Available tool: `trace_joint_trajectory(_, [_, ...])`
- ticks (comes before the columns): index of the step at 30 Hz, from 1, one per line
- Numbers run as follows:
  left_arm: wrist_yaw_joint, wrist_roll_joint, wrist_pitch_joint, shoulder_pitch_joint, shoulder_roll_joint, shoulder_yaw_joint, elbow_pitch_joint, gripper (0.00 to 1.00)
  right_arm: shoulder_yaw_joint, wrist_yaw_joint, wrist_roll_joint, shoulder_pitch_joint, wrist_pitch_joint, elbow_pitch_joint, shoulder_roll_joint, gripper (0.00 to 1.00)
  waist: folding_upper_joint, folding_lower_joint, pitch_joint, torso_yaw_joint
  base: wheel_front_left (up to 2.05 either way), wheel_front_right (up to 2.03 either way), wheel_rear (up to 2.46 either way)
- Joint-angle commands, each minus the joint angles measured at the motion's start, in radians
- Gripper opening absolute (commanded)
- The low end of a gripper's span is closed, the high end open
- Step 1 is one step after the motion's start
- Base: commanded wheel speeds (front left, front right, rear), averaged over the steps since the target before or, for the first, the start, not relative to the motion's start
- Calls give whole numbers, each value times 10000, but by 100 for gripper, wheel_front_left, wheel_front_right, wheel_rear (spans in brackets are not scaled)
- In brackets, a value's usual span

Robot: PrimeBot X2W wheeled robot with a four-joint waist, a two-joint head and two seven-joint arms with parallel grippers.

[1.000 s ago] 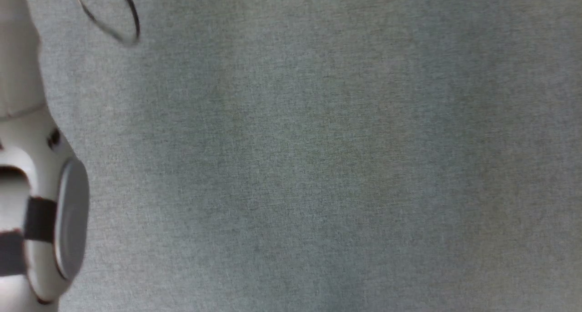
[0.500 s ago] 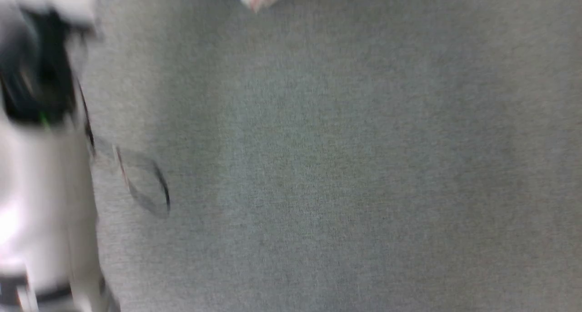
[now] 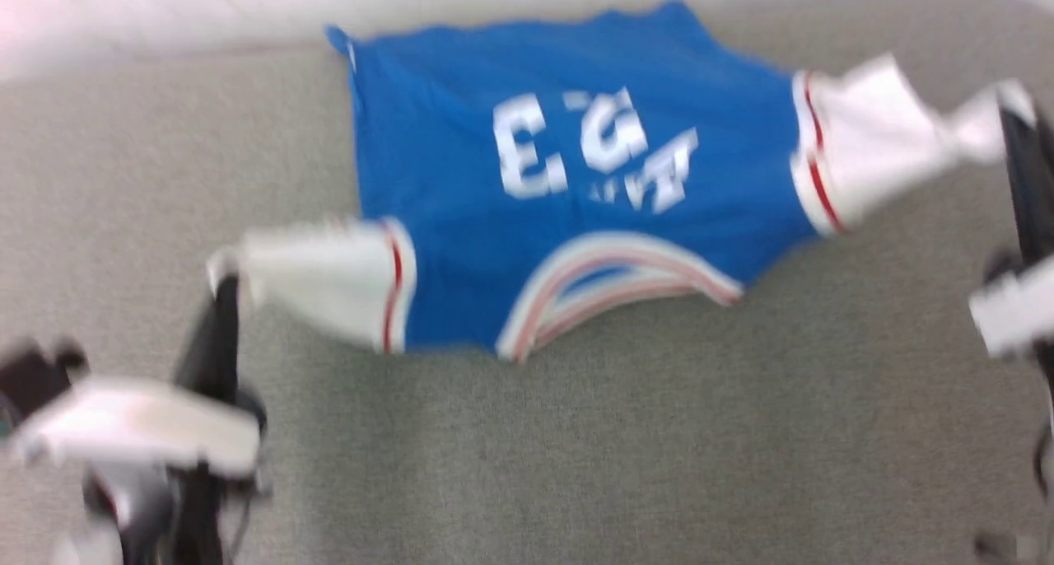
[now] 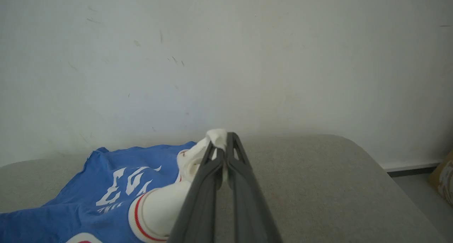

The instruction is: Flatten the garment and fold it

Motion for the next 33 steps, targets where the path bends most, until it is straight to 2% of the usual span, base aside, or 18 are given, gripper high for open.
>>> trace_joint_trajectory(1, [63, -6, -29, 346, -17, 83, -60, 0, -202, -9, -4, 312, -6, -122, 95, 0, -1, 4, -819, 52, 0, 0, 0])
trace_joint_trajectory(3, [177, -51, -98, 1218, -156, 143, -66, 0, -666, -9, 71, 1146, -14, -247, 349, 0, -1, 4, -1095, 77, 0, 0, 0])
trace_joint_trajectory(7, [108, -351, -46, 2623, -337, 43, 13, 0, -1559, -9, 125, 2705, -189, -353, 580, 0, -1, 4, -1507, 127, 0, 0, 0])
trace_joint_trajectory(9, [58, -608, 101, 3150, -394, -31, 12, 0, -1962, -9, 513, 3422, -292, -161, 606, 0, -1, 4, -1663, 161, 0, 0, 0])
trace_joint_trajectory(16, [-48, -732, 442, 4502, -123, 115, 116, 0, -2339, -9, 1393, 5243, -949, 813, 614, 0, -1, 4, -2101, 119, 0, 0, 0])
trace_joint_trajectory(24, [-111, -829, 612, 5182, 36, 244, -208, 0, -2060, -9, 1517, 5847, -1357, 1274, 615, 0, -1, 4, -2110, 108, 0, 0, 0])
trace_joint_trajectory(28, [-131, -675, 557, 4801, -18, -53, -141, 0, -1814, -9, 1225, 5702, -1419, 1568, 615, 0, -1, 4, -1929, 160, 0, 0, 0])
trace_joint_trajectory(33, [-186, -469, 611, 4165, -58, -548, 140, 0, -1414, -9, 530, 5386, -1413, 2647, 616, 0, -1, 4, -1762, 247, 0, 0, 0])
